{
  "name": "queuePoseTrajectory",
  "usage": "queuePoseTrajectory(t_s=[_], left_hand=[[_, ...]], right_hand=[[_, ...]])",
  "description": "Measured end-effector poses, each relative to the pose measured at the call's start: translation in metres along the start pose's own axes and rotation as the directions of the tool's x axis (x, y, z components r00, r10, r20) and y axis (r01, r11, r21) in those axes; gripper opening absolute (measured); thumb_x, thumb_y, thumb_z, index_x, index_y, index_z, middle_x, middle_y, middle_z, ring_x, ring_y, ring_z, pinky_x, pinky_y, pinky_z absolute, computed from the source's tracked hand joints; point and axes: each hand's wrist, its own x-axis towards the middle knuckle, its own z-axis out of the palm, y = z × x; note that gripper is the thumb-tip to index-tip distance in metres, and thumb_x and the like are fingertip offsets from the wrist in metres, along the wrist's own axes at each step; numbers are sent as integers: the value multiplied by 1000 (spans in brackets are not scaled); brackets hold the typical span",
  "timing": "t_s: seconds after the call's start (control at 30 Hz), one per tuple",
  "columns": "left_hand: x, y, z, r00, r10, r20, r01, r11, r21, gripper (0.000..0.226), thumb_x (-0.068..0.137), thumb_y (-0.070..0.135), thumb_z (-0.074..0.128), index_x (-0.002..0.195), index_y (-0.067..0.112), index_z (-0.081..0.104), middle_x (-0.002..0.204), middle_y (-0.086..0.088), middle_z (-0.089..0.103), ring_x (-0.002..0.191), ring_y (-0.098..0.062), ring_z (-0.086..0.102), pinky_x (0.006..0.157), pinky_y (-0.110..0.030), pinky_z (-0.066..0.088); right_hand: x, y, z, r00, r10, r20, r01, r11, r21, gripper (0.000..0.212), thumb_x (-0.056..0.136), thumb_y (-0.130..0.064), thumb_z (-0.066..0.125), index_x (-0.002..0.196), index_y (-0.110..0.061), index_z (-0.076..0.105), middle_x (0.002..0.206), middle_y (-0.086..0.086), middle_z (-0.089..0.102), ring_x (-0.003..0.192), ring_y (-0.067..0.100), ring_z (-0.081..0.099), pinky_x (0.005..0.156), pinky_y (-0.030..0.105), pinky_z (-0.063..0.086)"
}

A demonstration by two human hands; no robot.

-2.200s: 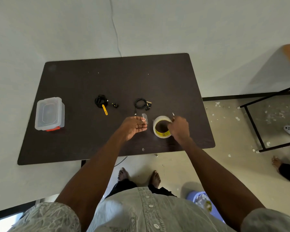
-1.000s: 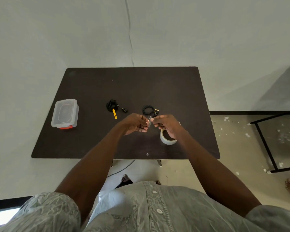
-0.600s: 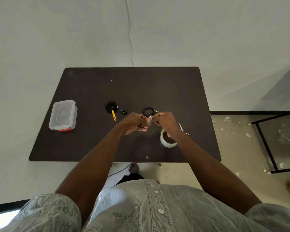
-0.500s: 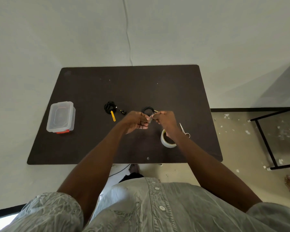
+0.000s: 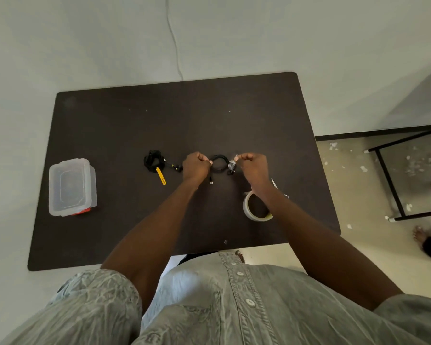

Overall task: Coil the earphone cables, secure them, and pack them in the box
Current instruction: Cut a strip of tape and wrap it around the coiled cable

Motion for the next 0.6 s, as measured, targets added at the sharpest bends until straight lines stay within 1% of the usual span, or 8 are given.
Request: queuePoseTrajectory(t_s=[0.07, 0.1, 0.2, 0.3, 0.4, 0.5, 0.53, 0.6], left_hand=[[7, 2, 5, 998, 70, -3, -70, 992, 104, 10, 80, 17, 71, 79, 14, 62, 81, 0, 63, 79, -17, 58, 70, -25, 43], [12, 2, 9, 995, 96, 14, -97, 986, 139, 12, 80, 19, 72, 85, 13, 63, 85, -1, 62, 83, -19, 59, 72, -26, 42], [22, -1, 18, 992, 104, 73, -120, 958, 262, 26, 78, 29, 72, 96, 15, 61, 104, -7, 57, 95, -25, 56, 82, -33, 45], [28, -6, 21, 987, 120, 105, -151, 917, 370, 30, 79, 26, 72, 103, 13, 61, 116, -12, 51, 110, -30, 50, 93, -39, 45], [30, -8, 23, 979, 165, 122, -202, 880, 429, 24, 81, 19, 69, 103, 9, 63, 117, -16, 50, 115, -34, 47, 97, -41, 42], [30, -9, 23, 983, 153, 105, -183, 890, 418, 18, 82, 18, 66, 98, 9, 66, 115, -16, 52, 113, -33, 48, 98, -41, 41], [29, -7, 23, 984, 154, 91, -177, 904, 389, 15, 81, 17, 66, 94, 10, 65, 112, -14, 55, 111, -32, 50, 96, -40, 42], [27, -5, 19, 989, 137, 58, -148, 952, 269, 7, 79, 14, 67, 84, 14, 62, 97, -9, 62, 96, -26, 57, 84, -33, 45]], right_hand=[[7, -2, 0, 1000, 4, 11, -4, 1000, -25, 10, 87, -10, 68, 81, -7, 75, 70, 2, 68, 59, 0, 53, 59, 17, 42], [11, -3, 0, 1000, 2, 21, -1, 1000, -28, 10, 87, -12, 69, 80, -9, 75, 71, 0, 68, 63, 2, 55, 61, 18, 43], [19, -5, 2, 998, 8, 66, -4, 999, -54, 13, 88, -16, 70, 75, -16, 73, 68, -6, 66, 64, 1, 56, 62, 16, 42], [24, -9, 3, 997, -7, 83, 12, 998, -59, 9, 87, -13, 69, 80, -11, 74, 74, -1, 69, 69, 5, 60, 64, 18, 44], [23, -14, 3, 995, -12, 101, 17, 999, -51, 10, 86, -9, 69, 79, -14, 74, 76, 0, 71, 71, 7, 63, 63, 19, 48], [22, -15, 4, 994, -16, 113, 23, 998, -58, 11, 87, -8, 66, 82, -13, 74, 80, 5, 72, 72, 10, 64, 66, 24, 52], [22, -15, 4, 994, -15, 111, 23, 998, -67, 10, 88, -9, 66, 84, -12, 74, 82, 6, 73, 73, 10, 64, 66, 24, 53], [20, -16, 4, 993, -39, 109, 49, 994, -94, 10, 89, -12, 66, 86, -7, 73, 82, 7, 72, 70, 6, 61, 61, 17, 49]])
